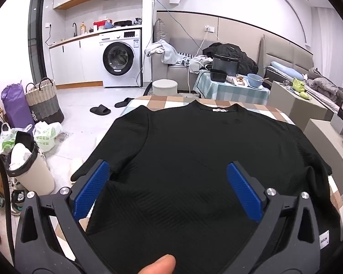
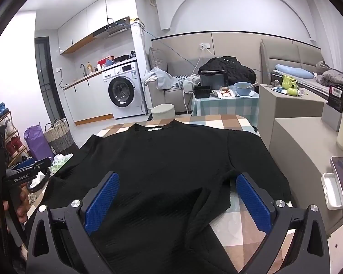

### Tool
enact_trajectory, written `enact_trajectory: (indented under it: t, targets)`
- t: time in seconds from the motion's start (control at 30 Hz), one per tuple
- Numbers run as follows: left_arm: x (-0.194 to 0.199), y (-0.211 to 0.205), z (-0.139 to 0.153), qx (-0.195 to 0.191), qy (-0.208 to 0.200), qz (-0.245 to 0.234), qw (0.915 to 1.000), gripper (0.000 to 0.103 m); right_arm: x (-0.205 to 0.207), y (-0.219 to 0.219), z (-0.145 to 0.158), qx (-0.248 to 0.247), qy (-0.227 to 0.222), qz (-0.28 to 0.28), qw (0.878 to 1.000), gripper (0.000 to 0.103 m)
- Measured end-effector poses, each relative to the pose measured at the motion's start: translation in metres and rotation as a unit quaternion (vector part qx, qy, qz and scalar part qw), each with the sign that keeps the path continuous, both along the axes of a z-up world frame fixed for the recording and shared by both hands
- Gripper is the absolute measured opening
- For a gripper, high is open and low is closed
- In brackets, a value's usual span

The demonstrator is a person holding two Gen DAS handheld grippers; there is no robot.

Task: Fold small clothes

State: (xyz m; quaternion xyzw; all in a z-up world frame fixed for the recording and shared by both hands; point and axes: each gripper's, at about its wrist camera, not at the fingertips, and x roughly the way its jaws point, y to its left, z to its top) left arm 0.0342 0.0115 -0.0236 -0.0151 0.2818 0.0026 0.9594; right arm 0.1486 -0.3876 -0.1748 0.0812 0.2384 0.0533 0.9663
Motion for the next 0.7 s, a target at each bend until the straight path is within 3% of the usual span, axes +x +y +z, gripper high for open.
enact_trajectory:
  t: [0.3,0.53,0.7]
  targets:
    - [0.015,0.014,0.001,0.003,-0.005,0.014,0.9999,0.103,0.009,-0.008,0.003,0.007,0.005,-0.016,1.000,0.103]
    - [0.024,0.025,-0.001,0.015,0.002,0.020,0.9997,0.103,0.012,-0.004,0.000,-0.015,0.005,-0.037,0.999,0.103]
    - [0.030,0.032,-0.004,-0.011,0.007,0.012,0.9999,0.103,0.015,-0.002,-0.005,-0.046,0.014,-0.051,0.998,0.103]
